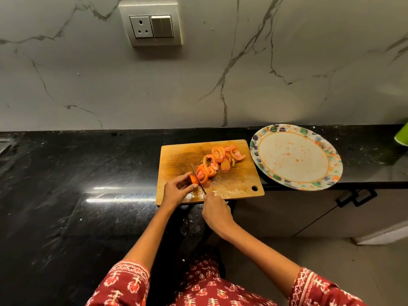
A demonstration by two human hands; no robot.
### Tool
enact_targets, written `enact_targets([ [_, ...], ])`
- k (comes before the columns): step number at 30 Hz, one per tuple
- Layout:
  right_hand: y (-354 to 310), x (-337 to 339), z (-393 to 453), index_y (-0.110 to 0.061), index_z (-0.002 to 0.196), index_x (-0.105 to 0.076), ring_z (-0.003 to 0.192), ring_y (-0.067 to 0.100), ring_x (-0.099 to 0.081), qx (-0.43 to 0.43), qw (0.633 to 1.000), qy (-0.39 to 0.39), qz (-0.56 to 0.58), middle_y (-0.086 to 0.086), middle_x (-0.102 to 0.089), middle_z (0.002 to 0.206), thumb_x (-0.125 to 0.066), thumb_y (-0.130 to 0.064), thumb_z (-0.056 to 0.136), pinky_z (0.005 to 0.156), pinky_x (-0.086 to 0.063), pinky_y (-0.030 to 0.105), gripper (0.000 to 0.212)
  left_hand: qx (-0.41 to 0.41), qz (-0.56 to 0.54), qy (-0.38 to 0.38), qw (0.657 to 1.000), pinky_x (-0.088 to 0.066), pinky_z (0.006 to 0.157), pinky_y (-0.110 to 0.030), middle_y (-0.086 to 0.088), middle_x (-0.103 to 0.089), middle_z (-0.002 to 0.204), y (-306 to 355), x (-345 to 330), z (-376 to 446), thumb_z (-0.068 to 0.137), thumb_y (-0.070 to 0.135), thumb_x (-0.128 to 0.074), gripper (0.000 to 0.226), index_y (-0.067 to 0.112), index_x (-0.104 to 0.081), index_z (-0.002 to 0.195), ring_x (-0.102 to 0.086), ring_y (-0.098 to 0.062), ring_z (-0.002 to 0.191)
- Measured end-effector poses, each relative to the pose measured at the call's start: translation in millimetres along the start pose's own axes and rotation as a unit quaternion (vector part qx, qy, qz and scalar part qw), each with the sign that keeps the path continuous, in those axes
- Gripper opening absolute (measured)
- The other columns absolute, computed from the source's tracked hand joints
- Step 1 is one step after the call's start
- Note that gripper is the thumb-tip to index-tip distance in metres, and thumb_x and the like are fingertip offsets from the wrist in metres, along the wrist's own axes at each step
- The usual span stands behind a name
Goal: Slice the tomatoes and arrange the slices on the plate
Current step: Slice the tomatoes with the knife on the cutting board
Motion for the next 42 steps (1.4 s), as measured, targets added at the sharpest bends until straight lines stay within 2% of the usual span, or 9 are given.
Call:
enact_targets([
  [6, -6, -1, 17, 0.001, 0.112, -0.050, 0.102, 0.034, -0.059, -0.010, 0.999, -0.004, 0.037, 0.018, -0.061, 0.108, -0.035, -0.015, 0.100, 0.073, -0.043, 0.037, 0.025, -0.014, 0.004, 0.000, 1.000, -0.048, 0.088, -0.013, -0.011, -0.061, 0.118, 3, -3, -4, 0.070, -0.001, -0.075, 0.054, -0.002, -0.056, 0.121, -0.058, -0.018, 0.110],
  [9, -3, -8, 13, -0.001, 0.114, -0.048, 0.099, 0.034, -0.059, -0.001, 0.999, -0.018, 0.040, 0.018, -0.062, 0.106, -0.034, -0.015, 0.100, 0.068, -0.038, 0.035, 0.024, -0.016, 0.002, 0.007, 1.000, -0.049, 0.088, -0.014, -0.010, -0.061, 0.117, 2, 0, -4, 0.071, -0.002, -0.074, 0.052, -0.001, -0.057, 0.121, -0.059, -0.017, 0.108],
  [15, 0, -17, 0, -0.003, 0.109, -0.048, 0.098, 0.034, -0.058, 0.012, 0.999, -0.030, 0.035, 0.016, -0.061, 0.106, -0.031, -0.016, 0.101, 0.067, -0.035, 0.033, 0.023, 0.000, -0.005, 0.022, 1.000, -0.049, 0.084, -0.011, -0.010, -0.062, 0.113, -9, 8, -3, 0.072, -0.005, -0.072, 0.051, -0.002, -0.056, 0.120, -0.062, 0.010, 0.089],
  [19, -13, -7, 14, 0.000, 0.112, -0.047, 0.103, 0.034, -0.059, 0.019, 1.000, -0.007, -0.022, 0.017, -0.061, 0.108, -0.033, -0.004, 0.096, 0.072, -0.042, 0.036, 0.022, -0.006, -0.004, 0.026, 1.000, -0.049, 0.084, -0.012, -0.009, -0.064, 0.109, -6, 6, -5, 0.071, -0.004, -0.073, 0.050, 0.006, -0.057, 0.117, -0.063, 0.002, 0.092],
  [21, -16, -7, 14, 0.000, 0.115, -0.045, 0.102, 0.032, -0.061, 0.030, 0.998, 0.001, -0.059, 0.017, -0.062, 0.108, -0.032, -0.003, 0.096, 0.074, -0.045, 0.035, 0.023, -0.003, -0.008, 0.031, 0.999, -0.049, 0.085, -0.013, -0.011, -0.064, 0.111, -4, 8, -5, 0.070, -0.005, -0.073, 0.049, 0.001, -0.059, 0.116, -0.064, -0.010, 0.098],
  [24, -6, -11, 6, -0.003, 0.115, -0.044, 0.096, 0.029, -0.063, 0.036, 0.996, 0.002, -0.086, 0.013, -0.063, 0.105, -0.031, -0.003, 0.096, 0.065, -0.040, 0.031, 0.022, 0.003, -0.014, 0.029, 0.999, -0.050, 0.090, -0.019, -0.016, -0.063, 0.115, -7, 8, -4, 0.070, -0.006, -0.073, 0.049, -0.005, -0.058, 0.116, -0.062, -0.018, 0.103],
  [29, -2, -13, 0, -0.004, 0.113, -0.045, 0.094, 0.028, -0.064, 0.036, 0.994, 0.002, -0.103, 0.011, -0.063, 0.104, -0.030, -0.004, 0.097, 0.063, -0.037, 0.029, 0.022, -0.009, 0.004, 0.026, 1.000, -0.049, 0.090, -0.017, -0.015, -0.063, 0.113, -2, 6, -3, 0.070, -0.005, -0.074, 0.049, -0.005, -0.058, 0.116, -0.061, -0.019, 0.104],
  [34, -8, -11, 14, -0.003, 0.118, -0.043, 0.100, 0.029, -0.063, 0.028, 0.996, -0.001, -0.087, 0.014, -0.063, 0.108, -0.034, -0.004, 0.097, 0.072, -0.047, 0.033, 0.023, -0.013, 0.007, 0.038, 0.999, -0.048, 0.083, -0.009, -0.006, -0.061, 0.108, 2, 5, -5, 0.068, -0.005, -0.075, 0.049, -0.007, -0.058, 0.115, -0.060, -0.016, 0.103],
  [42, 7, -17, 1, -0.002, 0.114, -0.046, 0.101, 0.032, -0.059, 0.029, 0.997, -0.040, -0.066, 0.015, -0.060, 0.110, -0.031, -0.006, 0.098, 0.069, -0.039, 0.034, 0.022, -0.011, 0.007, 0.034, 0.999, -0.048, 0.083, -0.008, -0.011, -0.062, 0.112, 3, 3, -4, 0.068, -0.005, -0.074, 0.050, -0.007, -0.058, 0.116, -0.059, -0.015, 0.104],
])
Point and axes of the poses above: each hand's wrist, its own z-axis towards the middle knuckle, its own x-axis out of the back of the hand, y = z × x, the point moved 10 cm from there along z, towards the middle knuckle
